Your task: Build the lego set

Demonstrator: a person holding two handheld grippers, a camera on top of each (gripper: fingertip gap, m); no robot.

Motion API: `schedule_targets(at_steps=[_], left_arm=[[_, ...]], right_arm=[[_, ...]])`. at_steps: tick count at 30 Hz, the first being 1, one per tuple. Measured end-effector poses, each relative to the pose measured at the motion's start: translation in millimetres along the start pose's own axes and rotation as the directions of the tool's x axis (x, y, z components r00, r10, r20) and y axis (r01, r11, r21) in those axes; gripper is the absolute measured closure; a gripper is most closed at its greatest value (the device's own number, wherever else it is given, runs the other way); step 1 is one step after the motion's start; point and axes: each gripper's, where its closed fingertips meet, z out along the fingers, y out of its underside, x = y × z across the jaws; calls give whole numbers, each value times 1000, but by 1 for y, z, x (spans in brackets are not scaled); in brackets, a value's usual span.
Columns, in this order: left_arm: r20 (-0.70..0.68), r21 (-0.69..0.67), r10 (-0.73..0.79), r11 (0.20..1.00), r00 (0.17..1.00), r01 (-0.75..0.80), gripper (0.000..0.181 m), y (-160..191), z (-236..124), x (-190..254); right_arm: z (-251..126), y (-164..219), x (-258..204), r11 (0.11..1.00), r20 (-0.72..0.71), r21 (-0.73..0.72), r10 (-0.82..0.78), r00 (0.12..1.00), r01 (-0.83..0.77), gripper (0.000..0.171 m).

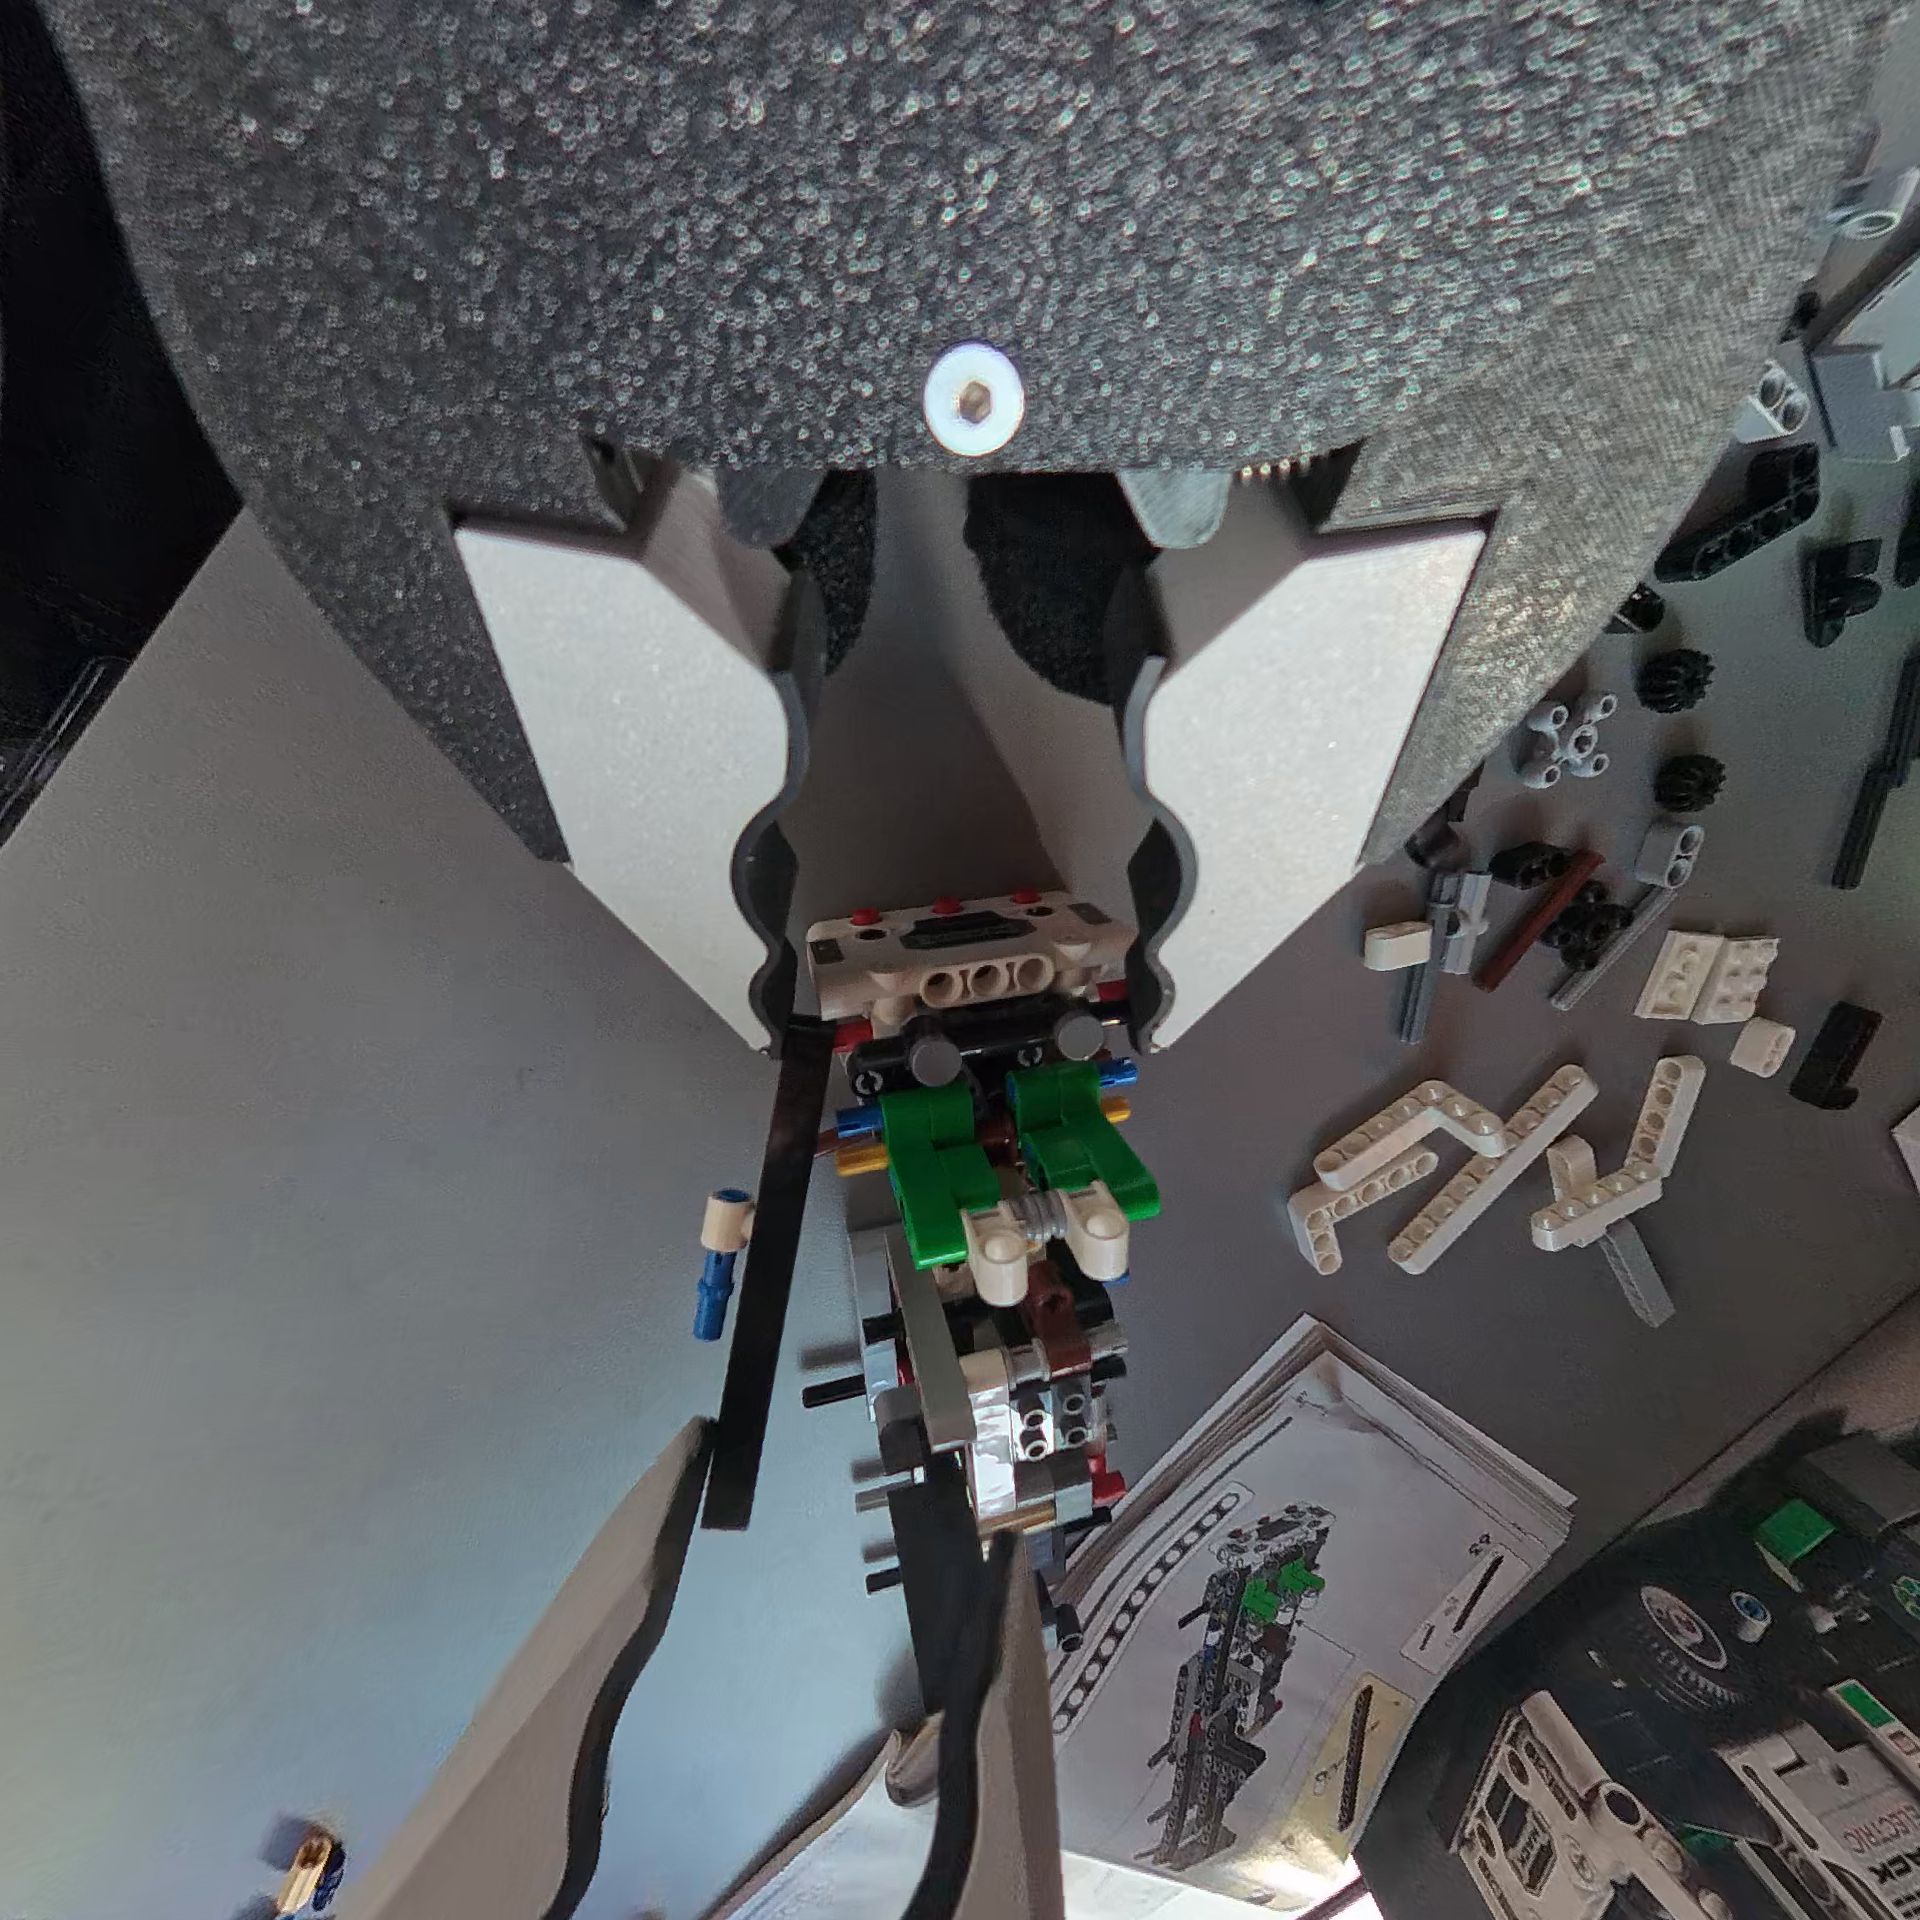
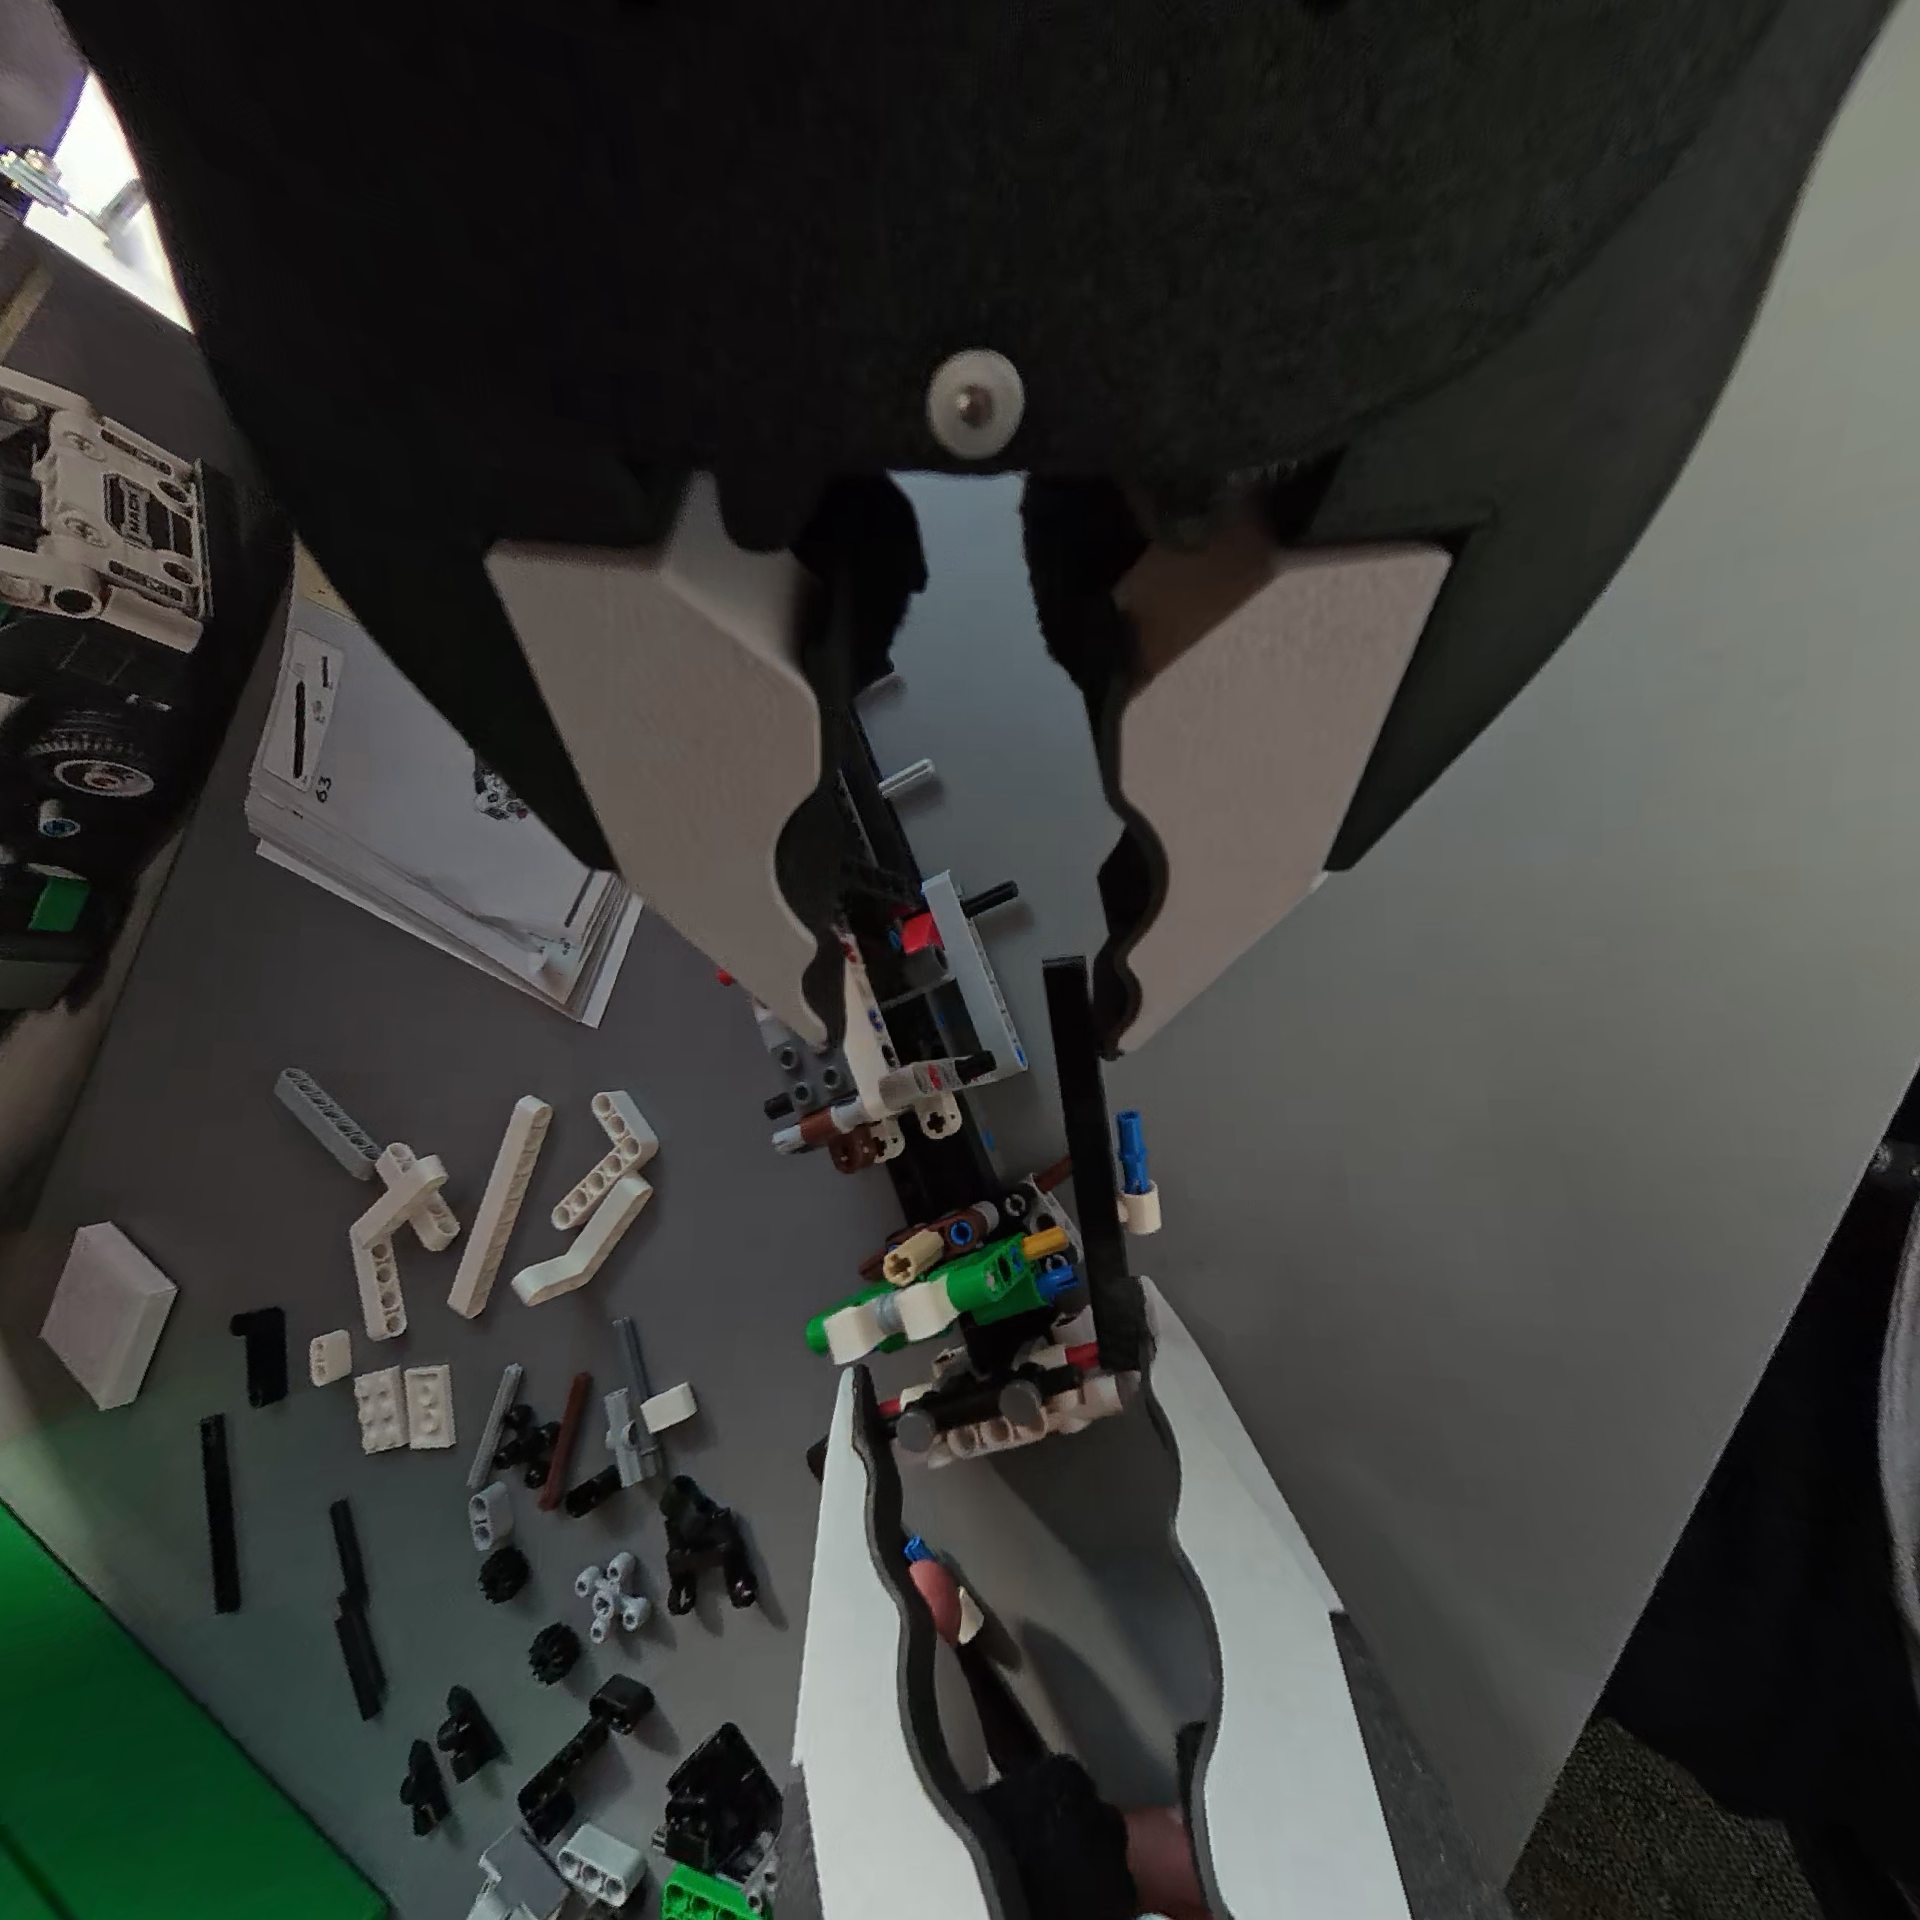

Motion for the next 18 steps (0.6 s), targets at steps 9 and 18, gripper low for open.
schedule_targets(at_steps=[9,18], left_arm=[[-8,3,1,1000,1000,-1,118,-1,0,1],[-9,5,2,1000,1000,-2,117,-1,0,1]], right_arm=[[20,3,18,991,20,-88,-99,995,100,100],[27,2,15,985,163,-71,-144,976,157,112]])
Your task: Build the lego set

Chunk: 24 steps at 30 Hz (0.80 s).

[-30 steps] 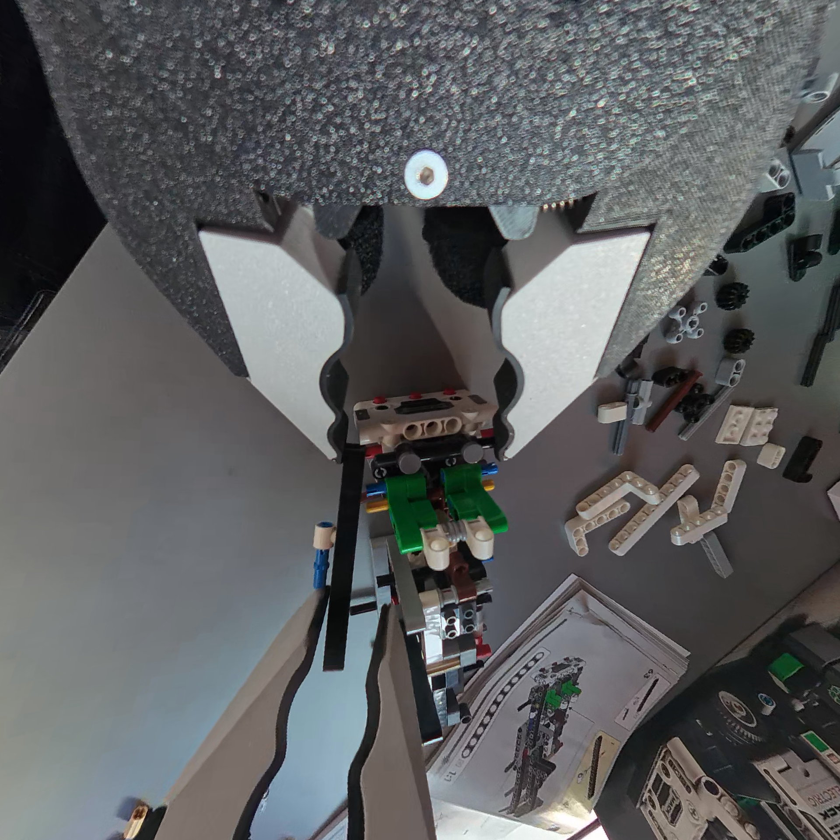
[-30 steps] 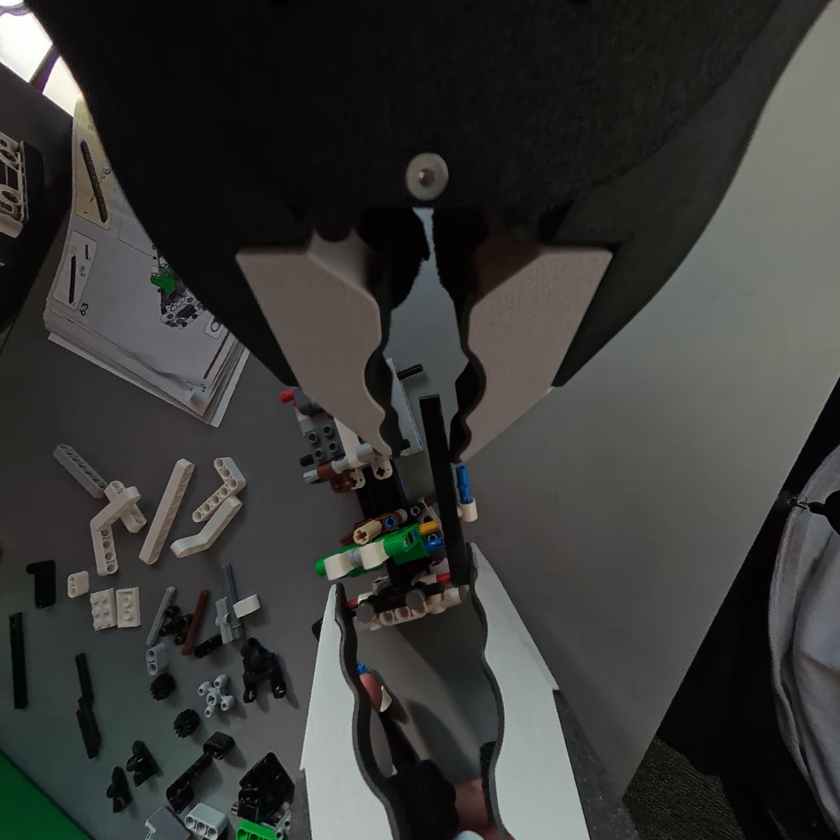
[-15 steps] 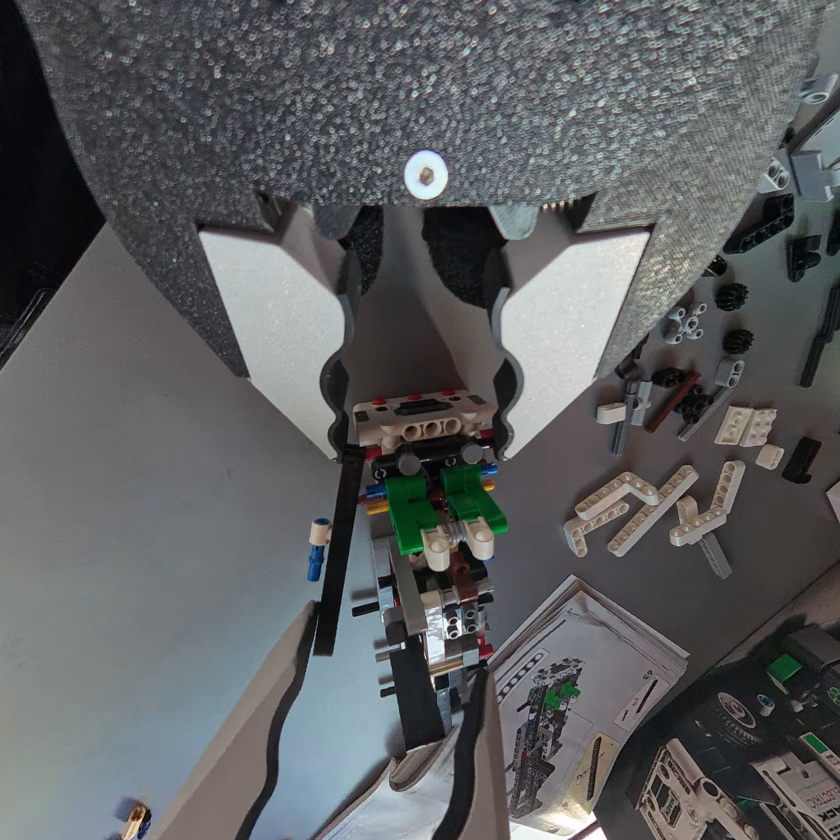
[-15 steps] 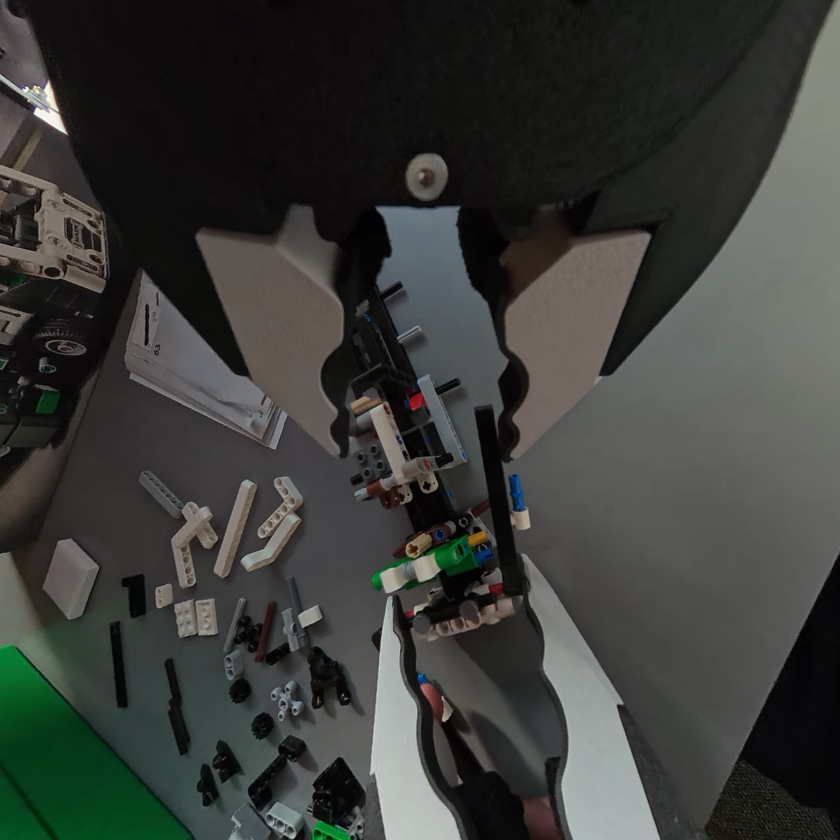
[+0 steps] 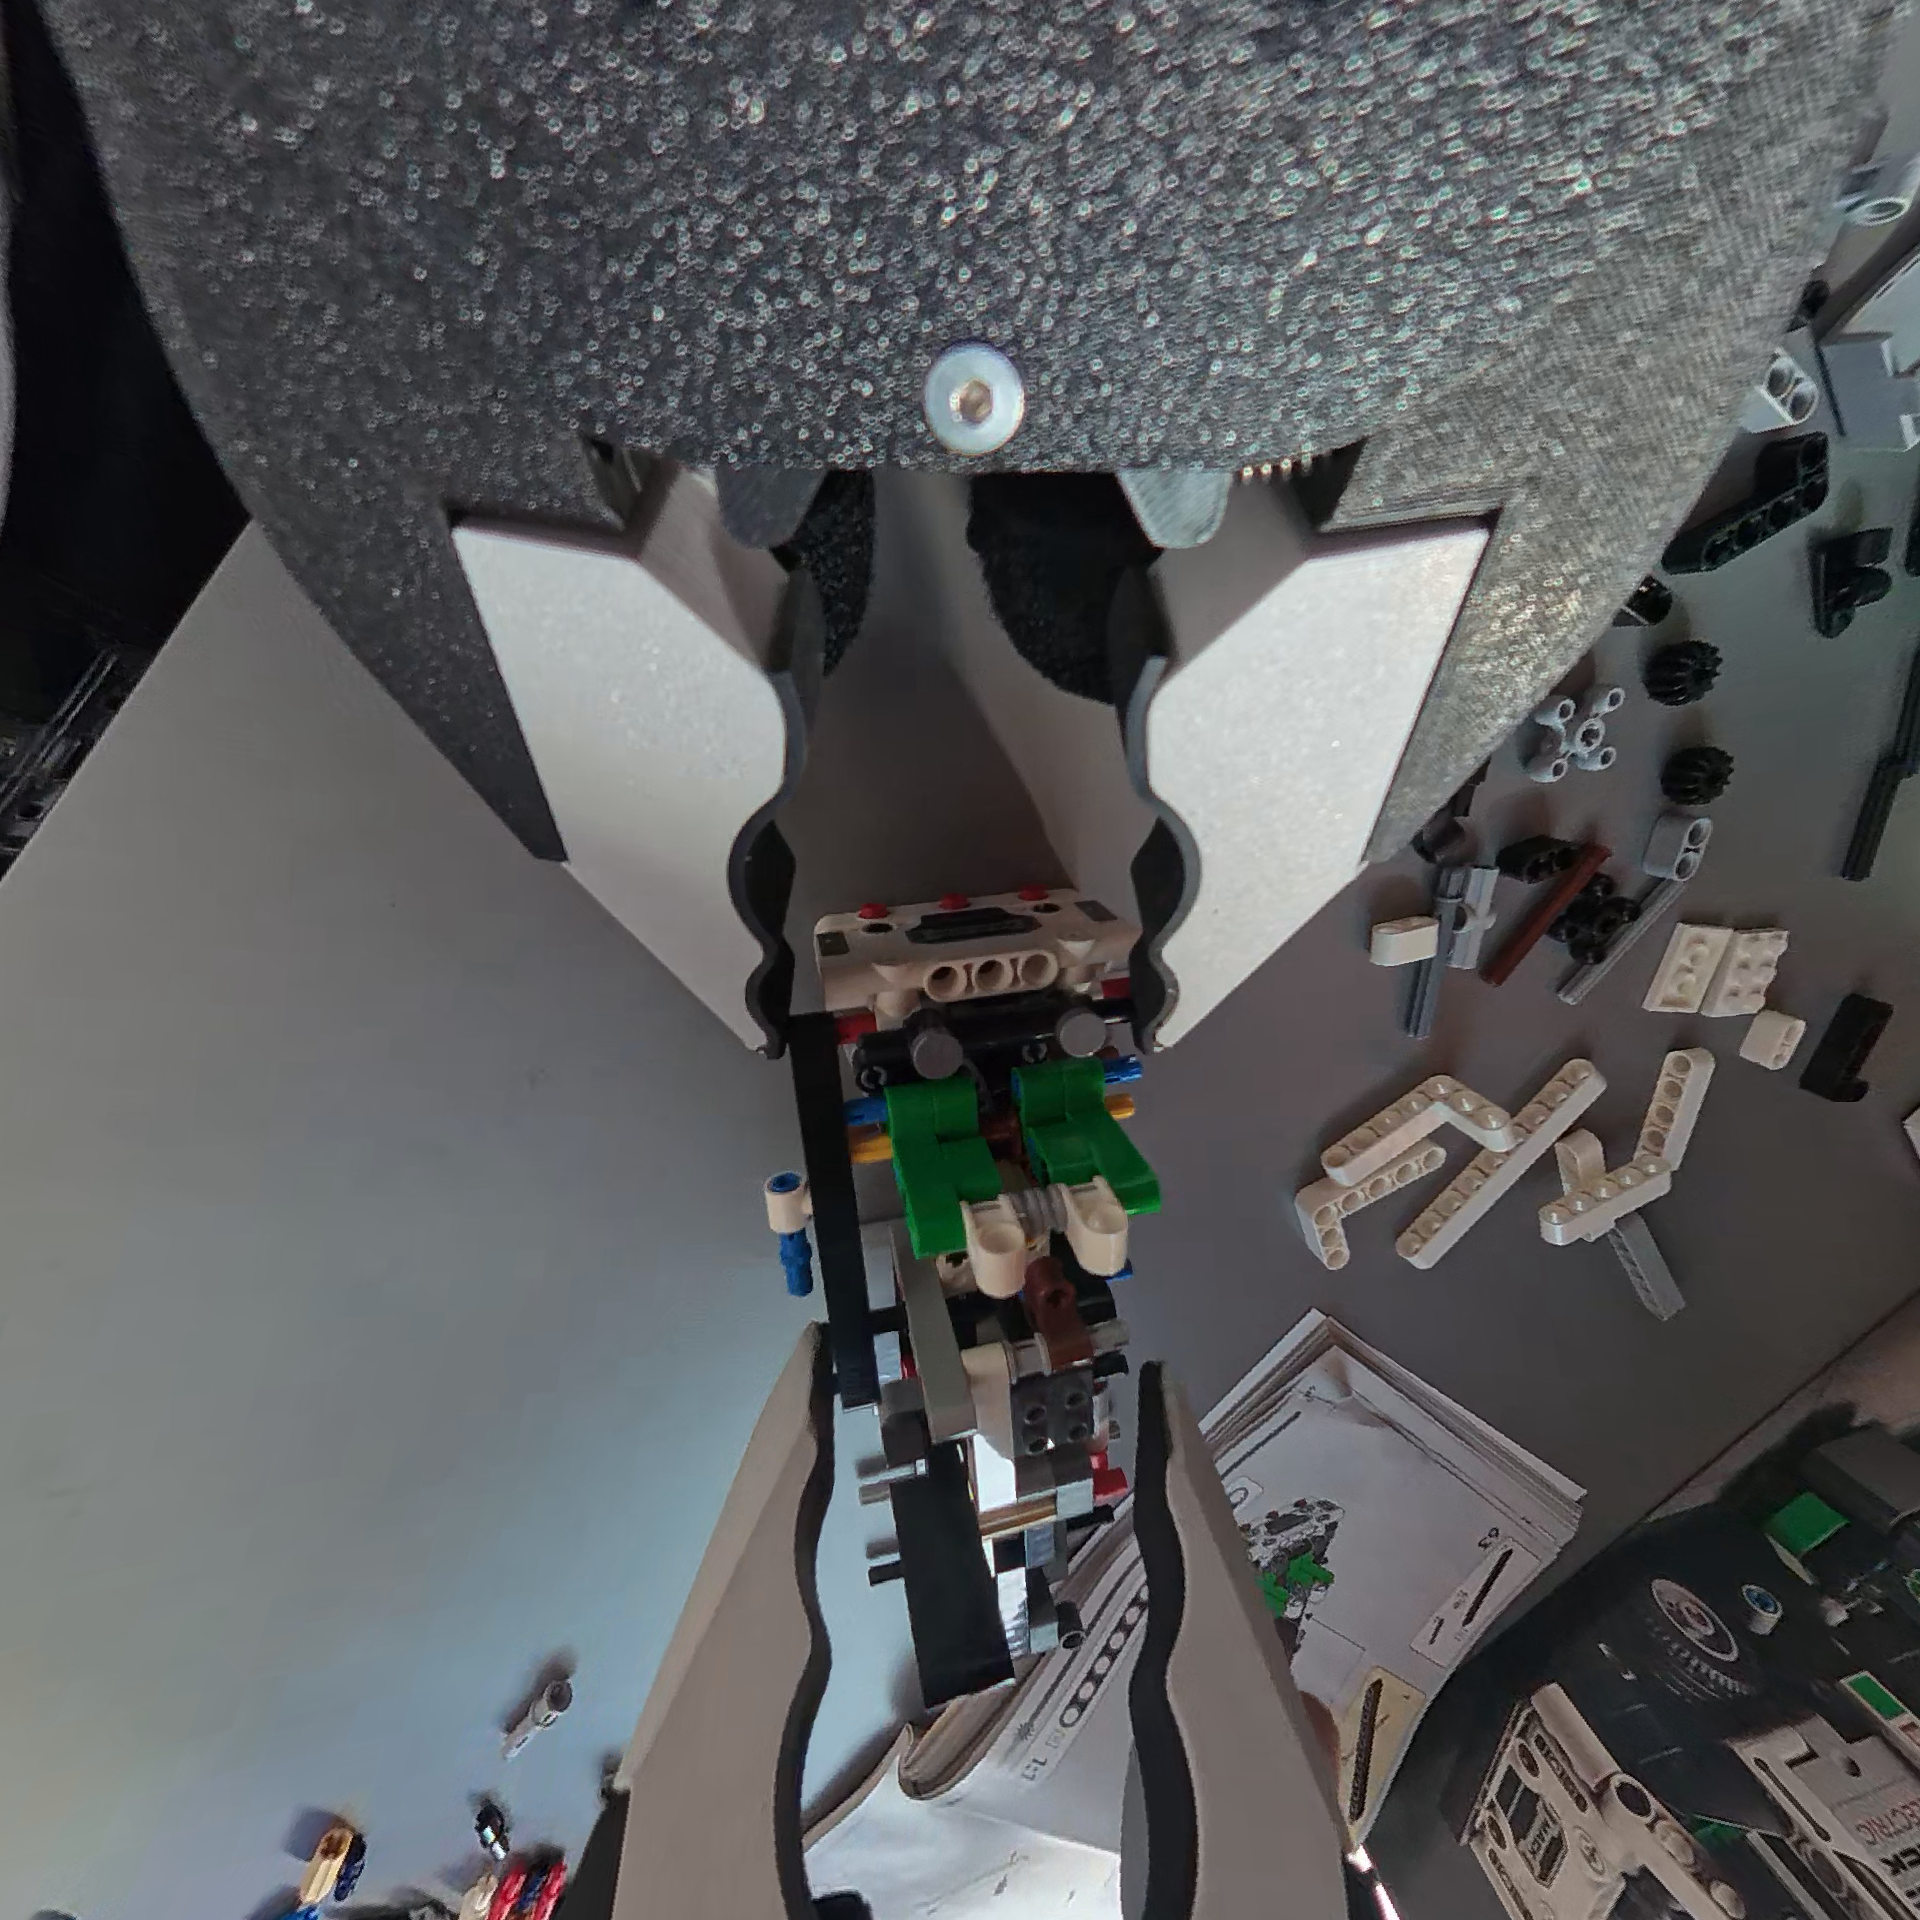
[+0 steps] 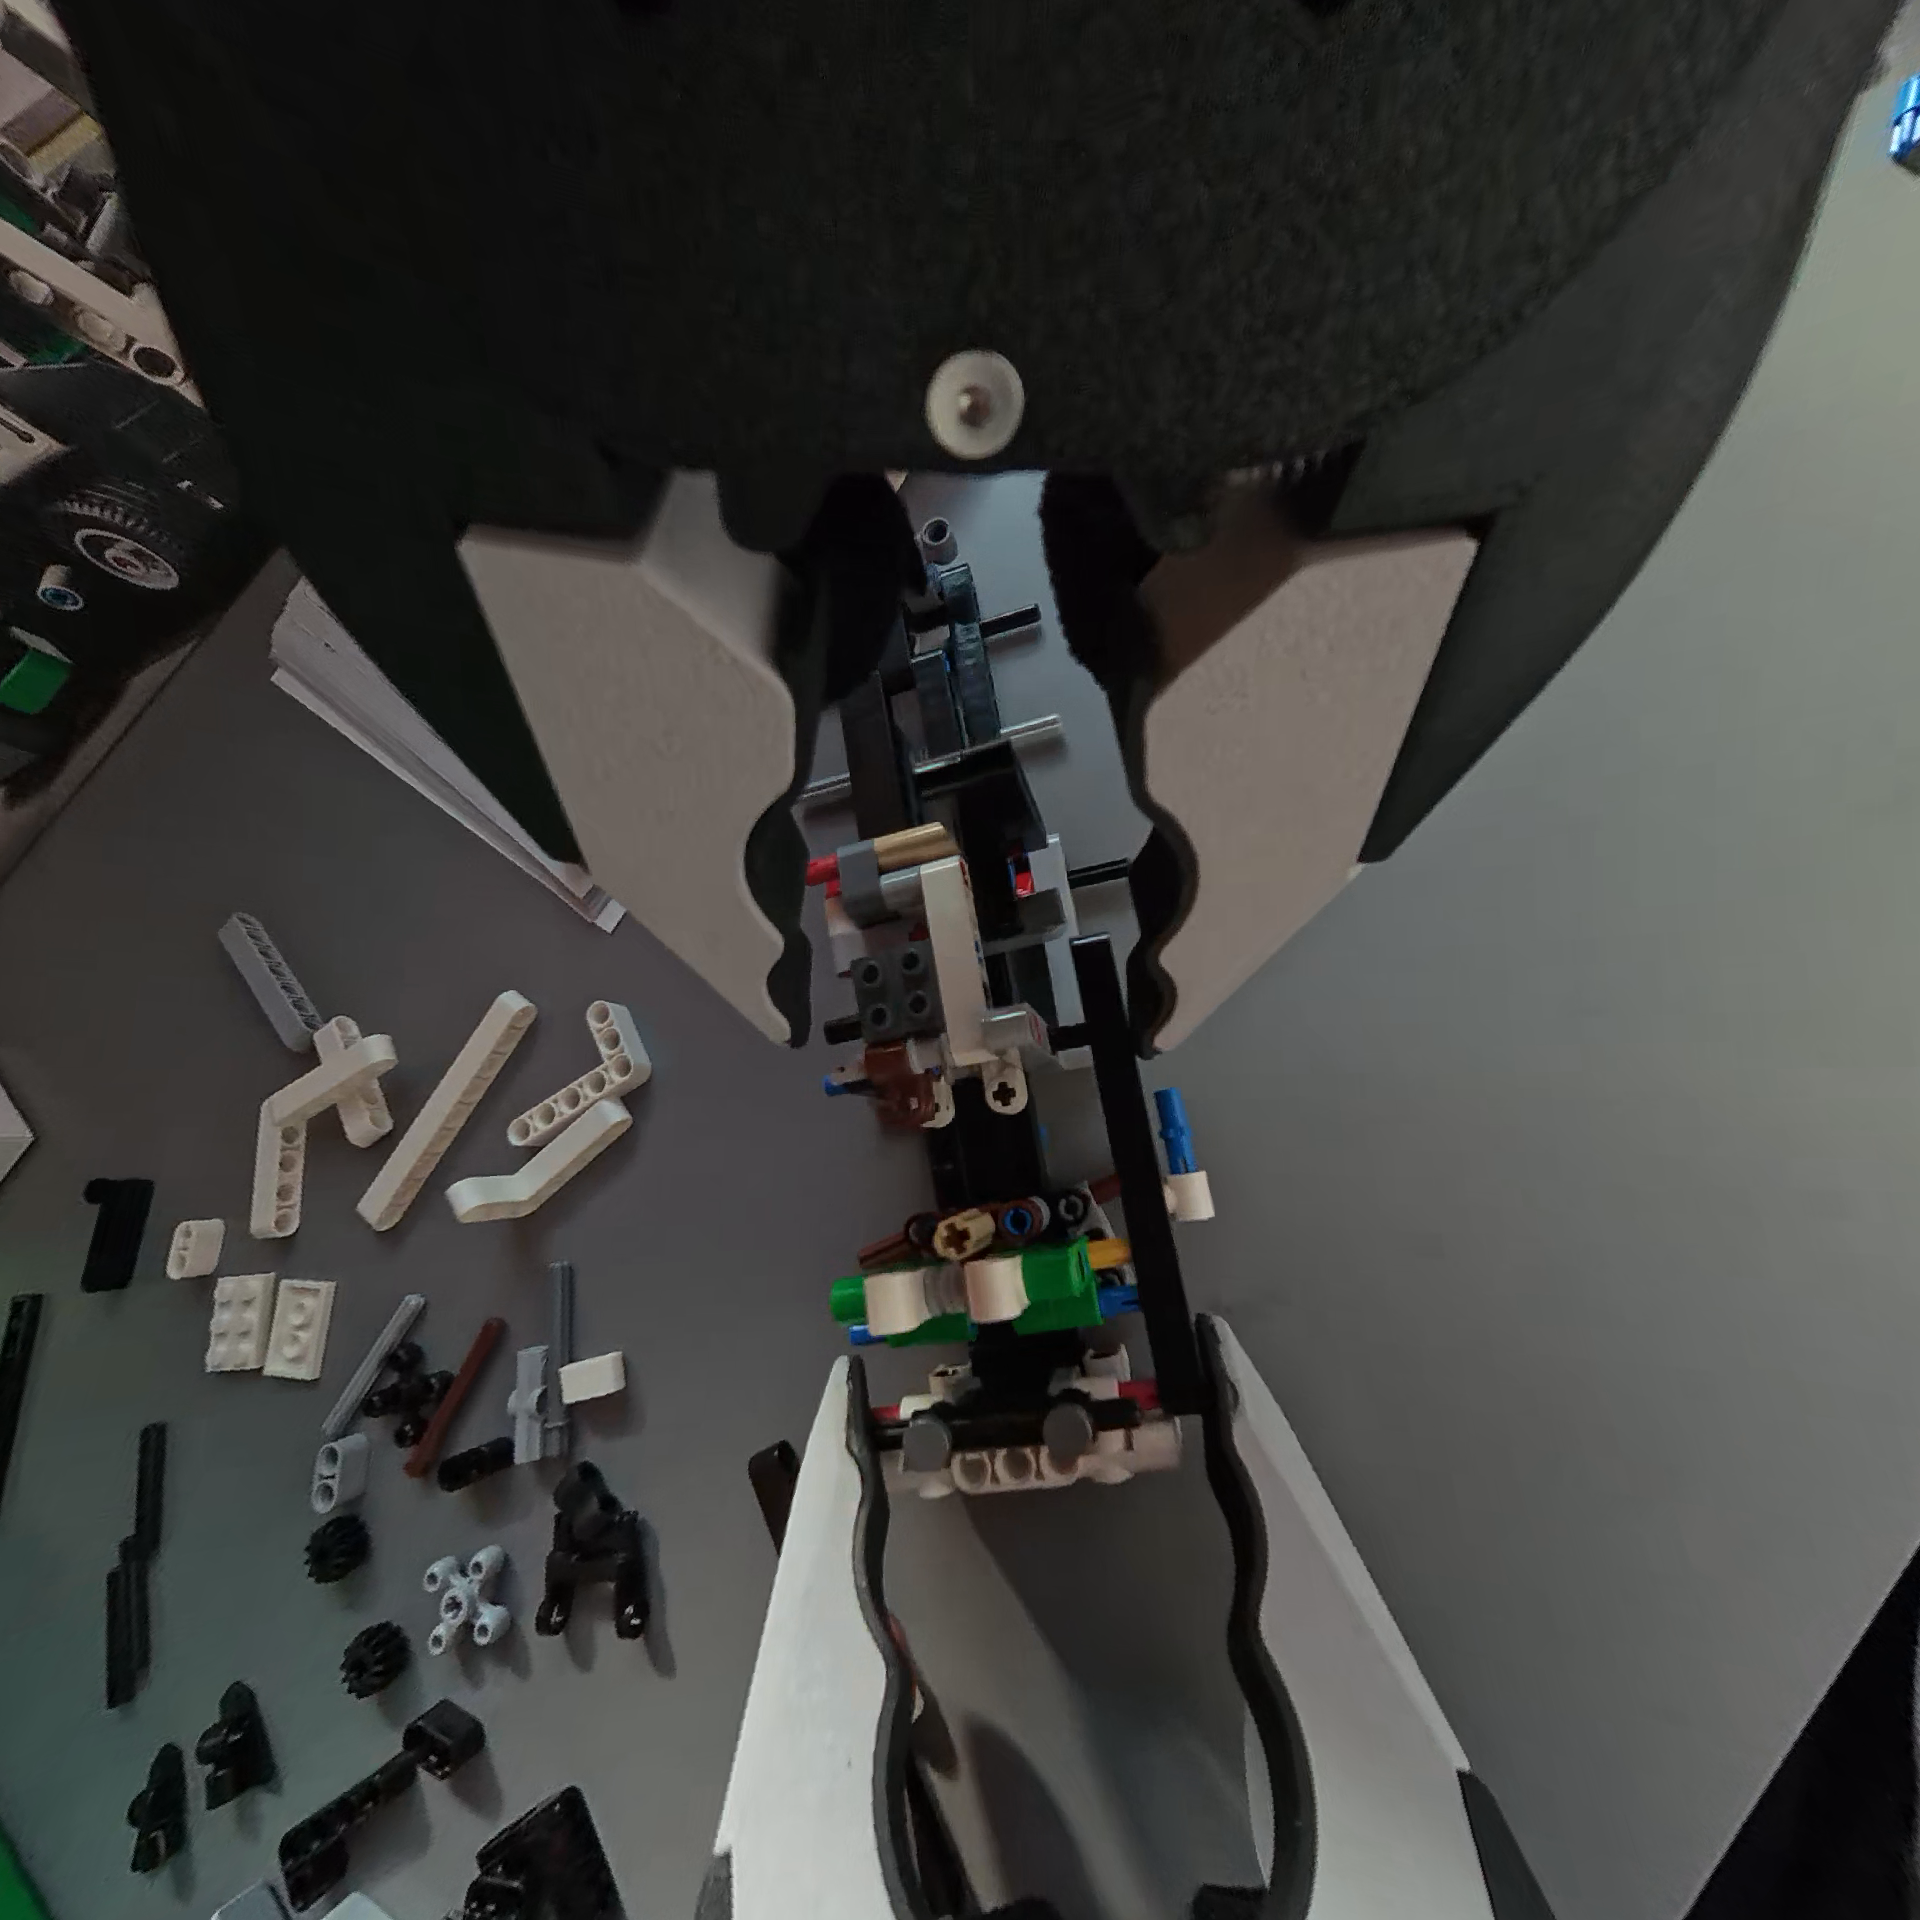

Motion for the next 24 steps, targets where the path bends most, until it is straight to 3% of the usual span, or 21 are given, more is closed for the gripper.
schedule_targets(at_steps=[24], left_arm=[[36,-14,19,1000,999,-18,117,2,1,-2]], right_arm=[[11,0,1,998,-16,56,-3,1000,3,111]])
